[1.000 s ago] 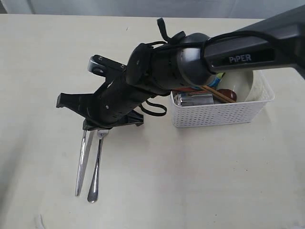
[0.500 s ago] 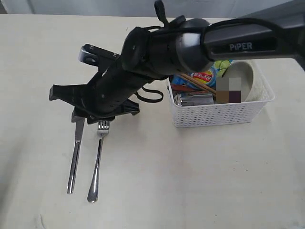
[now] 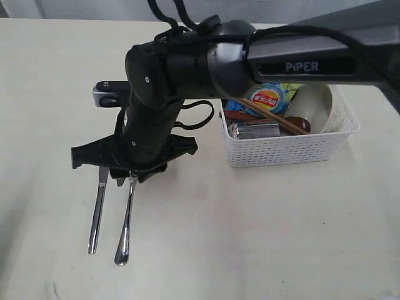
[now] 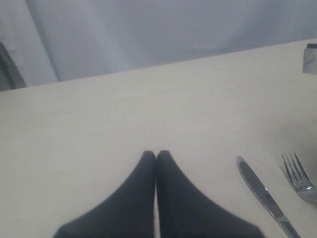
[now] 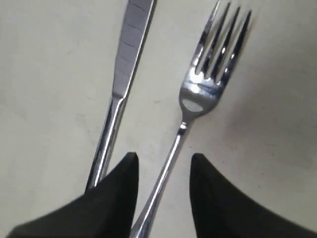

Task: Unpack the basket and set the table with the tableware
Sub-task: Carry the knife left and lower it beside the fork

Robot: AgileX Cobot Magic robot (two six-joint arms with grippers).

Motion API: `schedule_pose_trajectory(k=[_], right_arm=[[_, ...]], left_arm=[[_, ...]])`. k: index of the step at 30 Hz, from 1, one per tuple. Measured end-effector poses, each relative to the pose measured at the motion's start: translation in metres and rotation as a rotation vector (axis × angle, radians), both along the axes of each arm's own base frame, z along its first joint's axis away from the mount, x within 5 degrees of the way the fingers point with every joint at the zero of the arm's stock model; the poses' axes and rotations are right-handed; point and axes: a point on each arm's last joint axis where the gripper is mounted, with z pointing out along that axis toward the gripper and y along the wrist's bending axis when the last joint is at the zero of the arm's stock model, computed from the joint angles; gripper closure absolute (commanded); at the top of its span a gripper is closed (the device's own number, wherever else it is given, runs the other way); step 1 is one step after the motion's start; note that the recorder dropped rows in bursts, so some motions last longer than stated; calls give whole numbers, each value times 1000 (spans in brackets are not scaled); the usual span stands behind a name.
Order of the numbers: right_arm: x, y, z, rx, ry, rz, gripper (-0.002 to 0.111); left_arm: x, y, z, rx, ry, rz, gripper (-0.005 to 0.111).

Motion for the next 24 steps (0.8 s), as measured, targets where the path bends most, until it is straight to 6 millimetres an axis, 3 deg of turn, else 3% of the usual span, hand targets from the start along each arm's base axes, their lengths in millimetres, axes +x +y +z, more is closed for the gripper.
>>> schedule_pose_trajectory(k=[5,20,22,24], right_arm=[[1,0,-33,-83,45,-3,74],[4,4,-39,-43,29,-36,74],[4,5,-39,-39,34,-41,78],[4,5,-39,-36,32,-41,89]], left_arm=[[0,0,0,0,0,0,107],[0,0,0,0,0,0,107],[0,0,0,0,0,0,107],[0,0,0,0,0,0,107]])
